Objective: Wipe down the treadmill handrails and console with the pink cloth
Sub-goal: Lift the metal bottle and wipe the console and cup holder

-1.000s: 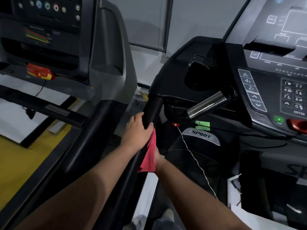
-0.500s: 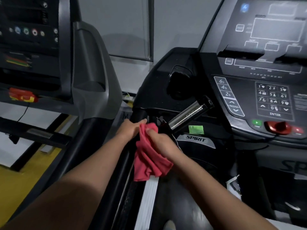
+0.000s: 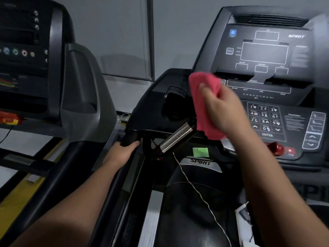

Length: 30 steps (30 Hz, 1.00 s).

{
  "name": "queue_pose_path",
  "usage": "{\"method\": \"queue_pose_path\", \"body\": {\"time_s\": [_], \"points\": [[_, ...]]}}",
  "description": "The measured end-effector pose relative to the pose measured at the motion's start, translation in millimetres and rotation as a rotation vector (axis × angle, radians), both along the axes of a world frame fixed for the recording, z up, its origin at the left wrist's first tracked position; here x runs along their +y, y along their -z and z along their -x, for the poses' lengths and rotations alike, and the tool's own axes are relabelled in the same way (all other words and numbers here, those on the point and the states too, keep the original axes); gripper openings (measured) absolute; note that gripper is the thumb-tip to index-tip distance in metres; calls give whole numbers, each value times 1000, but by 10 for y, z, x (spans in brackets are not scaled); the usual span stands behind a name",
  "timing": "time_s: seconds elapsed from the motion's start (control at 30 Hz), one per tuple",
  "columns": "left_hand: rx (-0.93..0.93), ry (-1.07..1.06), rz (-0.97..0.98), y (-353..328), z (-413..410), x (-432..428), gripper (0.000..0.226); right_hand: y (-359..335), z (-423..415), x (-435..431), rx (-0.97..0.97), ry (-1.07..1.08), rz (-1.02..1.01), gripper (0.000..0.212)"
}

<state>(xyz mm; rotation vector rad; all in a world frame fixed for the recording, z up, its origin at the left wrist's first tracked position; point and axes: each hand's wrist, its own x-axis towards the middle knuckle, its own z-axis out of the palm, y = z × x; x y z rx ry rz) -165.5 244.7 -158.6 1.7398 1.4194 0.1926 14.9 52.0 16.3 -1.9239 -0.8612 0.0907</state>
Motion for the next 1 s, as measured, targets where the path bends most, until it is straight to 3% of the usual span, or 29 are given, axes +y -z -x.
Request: {"method": "queue_pose_path", "body": {"time_s": [0.07, 0.17, 0.23, 0.43, 0.53, 0.6, 0.67, 0.73, 0.8, 0.93, 1.0], "points": [[-5, 6, -15, 23, -1, 11, 71, 346, 26, 114, -150, -69, 226, 44], [-4, -2, -30, 32, 11, 3, 71, 663, 125, 252, -406, 33, 318, 26], [6, -15, -50, 26, 13, -19, 67, 593, 142, 290, -417, 87, 321, 26], [2, -22, -78, -20, 19, -82, 62, 242, 16, 426, -241, -30, 738, 31], [2, -29, -87, -26, 44, -102, 62, 66, 22, 444, -239, -206, 934, 30], [13, -28, -109, -27, 47, -113, 62, 45, 116, 435, -304, -147, 995, 29], [20, -29, -127, -33, 52, -118, 63, 149, 208, 434, -363, -12, 915, 26], [24, -23, -128, -39, 61, -121, 66, 361, 273, 430, -449, 133, 703, 18], [31, -21, -125, -40, 64, -122, 69, 584, 260, 342, -496, 174, 483, 26], [44, -15, -113, -51, 48, -115, 73, 811, 226, 126, -110, 102, 22, 32], [36, -7, -97, -51, 43, -98, 72, 817, 262, 145, 80, 139, -113, 30]]}}
